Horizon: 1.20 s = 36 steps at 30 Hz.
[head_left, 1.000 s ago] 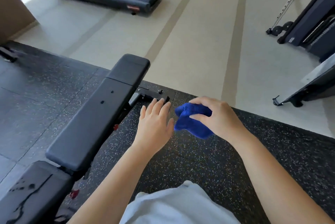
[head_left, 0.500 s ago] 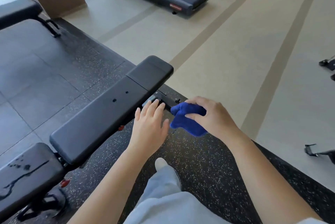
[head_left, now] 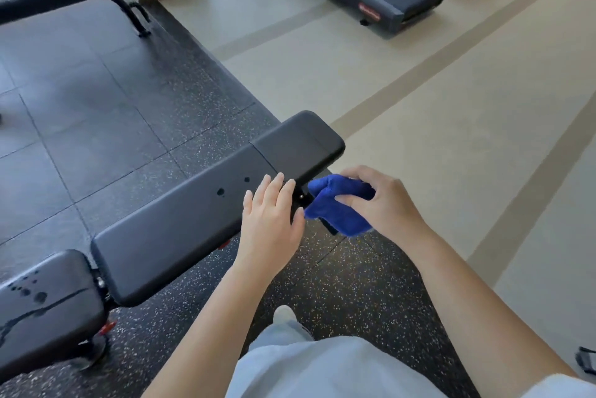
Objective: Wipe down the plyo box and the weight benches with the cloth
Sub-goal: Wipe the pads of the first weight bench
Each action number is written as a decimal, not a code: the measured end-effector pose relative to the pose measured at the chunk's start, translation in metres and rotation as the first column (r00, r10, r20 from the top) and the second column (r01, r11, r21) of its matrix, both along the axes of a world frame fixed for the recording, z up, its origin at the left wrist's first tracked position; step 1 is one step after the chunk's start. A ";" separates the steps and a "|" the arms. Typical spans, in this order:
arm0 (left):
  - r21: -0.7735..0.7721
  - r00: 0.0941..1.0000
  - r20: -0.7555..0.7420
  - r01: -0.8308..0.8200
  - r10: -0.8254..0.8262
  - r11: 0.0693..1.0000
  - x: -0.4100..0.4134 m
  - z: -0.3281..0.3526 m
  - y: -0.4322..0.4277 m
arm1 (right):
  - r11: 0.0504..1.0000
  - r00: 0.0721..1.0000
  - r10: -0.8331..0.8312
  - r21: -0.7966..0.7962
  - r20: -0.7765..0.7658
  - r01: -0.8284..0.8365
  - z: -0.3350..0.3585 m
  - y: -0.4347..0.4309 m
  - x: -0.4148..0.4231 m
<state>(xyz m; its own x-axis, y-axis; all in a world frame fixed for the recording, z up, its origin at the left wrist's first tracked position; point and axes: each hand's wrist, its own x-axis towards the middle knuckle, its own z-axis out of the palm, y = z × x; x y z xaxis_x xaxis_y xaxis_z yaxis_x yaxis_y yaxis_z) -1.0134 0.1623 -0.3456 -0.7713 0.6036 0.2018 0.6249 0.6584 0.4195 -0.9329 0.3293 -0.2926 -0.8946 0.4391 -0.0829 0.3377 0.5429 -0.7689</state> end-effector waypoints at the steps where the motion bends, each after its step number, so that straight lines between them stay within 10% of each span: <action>1: -0.006 1.000 -0.004 -0.009 0.009 1.000 -0.004 -0.002 0.002 | 1.000 1.000 -0.001 -0.020 0.001 0.001 -0.003 0.003 -0.006; 23: -0.048 0.909 0.050 -0.412 0.414 0.910 -0.053 -0.032 0.109 | 0.889 0.907 0.421 -0.197 -0.007 -0.414 -0.039 0.140 -0.154; 36: -0.205 0.945 0.160 -0.250 0.285 0.946 -0.160 -0.249 0.183 | 0.958 0.969 0.246 -0.145 -0.035 -0.249 -0.254 0.211 -0.233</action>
<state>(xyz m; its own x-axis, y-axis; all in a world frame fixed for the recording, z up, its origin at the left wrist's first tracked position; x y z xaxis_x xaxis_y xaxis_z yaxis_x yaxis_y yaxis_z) -1.1733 0.3448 -0.5941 -0.9225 0.3825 -0.0522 0.3378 0.8652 0.3706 -1.1661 0.5408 -0.5471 -0.9756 0.1876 -0.1144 0.1936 0.4880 -0.8511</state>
